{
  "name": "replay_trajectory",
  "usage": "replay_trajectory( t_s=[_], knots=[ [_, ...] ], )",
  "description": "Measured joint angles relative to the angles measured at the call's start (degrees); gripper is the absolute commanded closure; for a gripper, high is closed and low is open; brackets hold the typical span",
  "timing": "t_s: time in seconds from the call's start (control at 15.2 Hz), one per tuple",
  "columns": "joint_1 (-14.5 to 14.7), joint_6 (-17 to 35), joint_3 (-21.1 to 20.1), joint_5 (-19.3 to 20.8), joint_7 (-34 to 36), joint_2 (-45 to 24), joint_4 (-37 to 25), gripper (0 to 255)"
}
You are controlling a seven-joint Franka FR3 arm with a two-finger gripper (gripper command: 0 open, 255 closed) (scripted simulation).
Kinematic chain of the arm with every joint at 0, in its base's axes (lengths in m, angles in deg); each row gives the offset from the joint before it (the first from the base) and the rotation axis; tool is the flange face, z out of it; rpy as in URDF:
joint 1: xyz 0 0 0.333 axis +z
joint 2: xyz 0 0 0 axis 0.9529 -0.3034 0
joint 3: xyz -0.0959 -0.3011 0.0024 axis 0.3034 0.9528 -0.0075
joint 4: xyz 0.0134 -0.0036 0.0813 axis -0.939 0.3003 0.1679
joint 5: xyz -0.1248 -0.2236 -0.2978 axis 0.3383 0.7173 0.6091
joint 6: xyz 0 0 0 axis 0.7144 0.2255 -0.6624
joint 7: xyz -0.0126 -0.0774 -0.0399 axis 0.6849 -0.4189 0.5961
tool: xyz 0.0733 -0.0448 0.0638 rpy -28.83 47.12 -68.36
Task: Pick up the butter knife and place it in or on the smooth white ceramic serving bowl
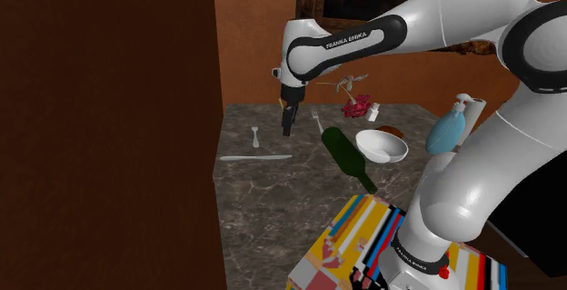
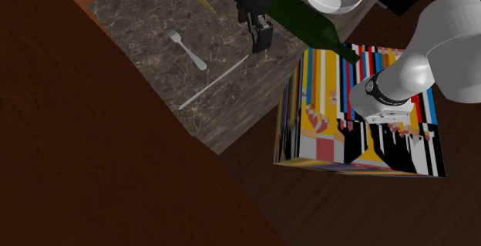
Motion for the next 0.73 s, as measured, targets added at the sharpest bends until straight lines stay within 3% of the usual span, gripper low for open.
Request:
replay_trajectory(
  t_s=[0.73],
  knots=[
    [4.3, 9.8, -2.0, -3.7, -14.7, -20.2, -11.5, 0]
  ],
)
